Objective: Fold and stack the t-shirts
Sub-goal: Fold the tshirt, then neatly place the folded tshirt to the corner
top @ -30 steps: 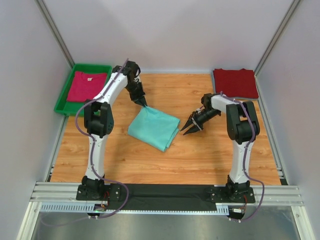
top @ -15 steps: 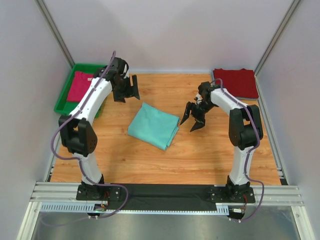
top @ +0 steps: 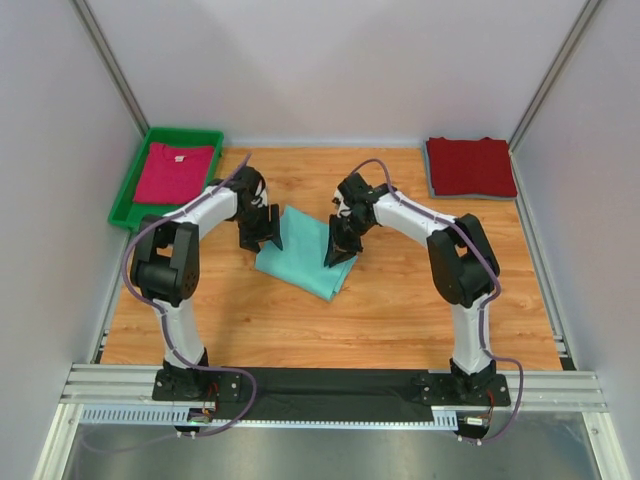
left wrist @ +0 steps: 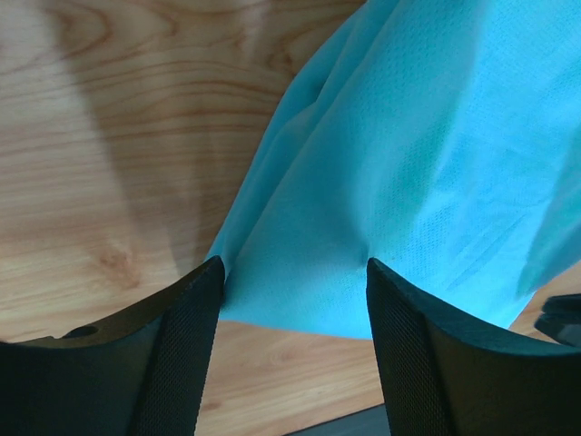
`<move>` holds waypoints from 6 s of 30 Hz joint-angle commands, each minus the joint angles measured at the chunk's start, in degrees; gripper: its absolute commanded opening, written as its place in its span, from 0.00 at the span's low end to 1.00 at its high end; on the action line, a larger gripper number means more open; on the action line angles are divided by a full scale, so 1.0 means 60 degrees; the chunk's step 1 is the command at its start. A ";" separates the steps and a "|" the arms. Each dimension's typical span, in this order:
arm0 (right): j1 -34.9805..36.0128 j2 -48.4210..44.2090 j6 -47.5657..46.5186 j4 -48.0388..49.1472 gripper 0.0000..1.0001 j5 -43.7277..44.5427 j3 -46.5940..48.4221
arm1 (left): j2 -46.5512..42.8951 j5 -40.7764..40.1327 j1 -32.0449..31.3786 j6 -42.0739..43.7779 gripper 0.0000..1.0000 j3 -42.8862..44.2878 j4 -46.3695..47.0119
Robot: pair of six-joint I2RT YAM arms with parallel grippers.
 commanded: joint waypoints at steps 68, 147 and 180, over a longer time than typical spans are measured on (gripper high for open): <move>-0.1109 -0.2106 -0.0318 0.1659 0.09 -0.0980 -0.5279 | 0.0600 0.2099 -0.0004 0.1428 0.00 0.0680 0.1177; -0.4273 -0.3559 -0.0216 0.2713 1.00 -0.2956 -0.5940 | -0.0350 -0.6516 -1.0127 0.5266 0.00 -0.0550 0.2716; -0.2237 -0.0480 0.0626 0.5589 0.00 -0.2652 -0.4757 | -0.2298 -0.5317 -0.9410 0.4067 0.54 -0.0198 0.1369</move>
